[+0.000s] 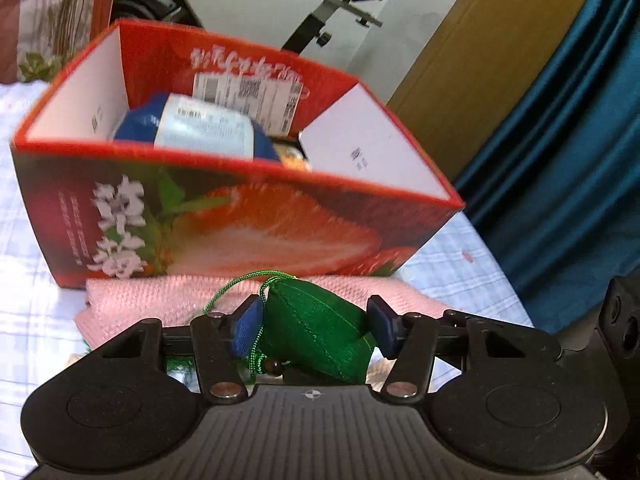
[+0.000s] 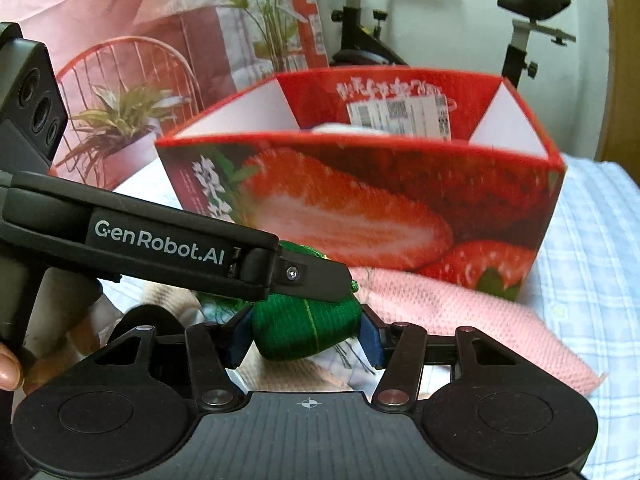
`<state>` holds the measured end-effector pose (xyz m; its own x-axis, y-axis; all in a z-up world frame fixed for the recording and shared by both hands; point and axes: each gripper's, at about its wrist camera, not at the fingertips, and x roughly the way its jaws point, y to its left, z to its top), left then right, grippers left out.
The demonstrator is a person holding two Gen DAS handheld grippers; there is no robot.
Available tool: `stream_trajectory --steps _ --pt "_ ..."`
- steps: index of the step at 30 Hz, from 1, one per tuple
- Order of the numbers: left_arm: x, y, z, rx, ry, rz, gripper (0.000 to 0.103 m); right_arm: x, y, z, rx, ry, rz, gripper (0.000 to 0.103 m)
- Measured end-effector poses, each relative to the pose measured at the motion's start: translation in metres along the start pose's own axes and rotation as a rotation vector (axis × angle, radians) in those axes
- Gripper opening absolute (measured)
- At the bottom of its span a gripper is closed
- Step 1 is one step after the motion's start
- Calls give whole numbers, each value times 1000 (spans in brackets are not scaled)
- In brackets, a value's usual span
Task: Organize soft objects
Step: 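Close the left tool on the green knitted pouch, then lift the green knitted pouch with the left tool over the red box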
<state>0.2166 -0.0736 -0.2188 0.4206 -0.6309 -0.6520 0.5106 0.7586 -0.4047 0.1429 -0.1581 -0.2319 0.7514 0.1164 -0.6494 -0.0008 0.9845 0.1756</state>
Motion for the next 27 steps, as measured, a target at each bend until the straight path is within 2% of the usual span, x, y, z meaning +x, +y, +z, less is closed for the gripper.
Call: stream_trajectory --steps 17,21,27 --pt "-70 -26 41 71 -192 -7 59 -54 30 62 -126 -172 6 50" --pt "-80 -29 60 86 -246 -23 59 -63 34 80 -151 -203 10 50" --pt "-90 -29 103 101 -345 -44 59 -72 33 127 -193 -279 14 50"
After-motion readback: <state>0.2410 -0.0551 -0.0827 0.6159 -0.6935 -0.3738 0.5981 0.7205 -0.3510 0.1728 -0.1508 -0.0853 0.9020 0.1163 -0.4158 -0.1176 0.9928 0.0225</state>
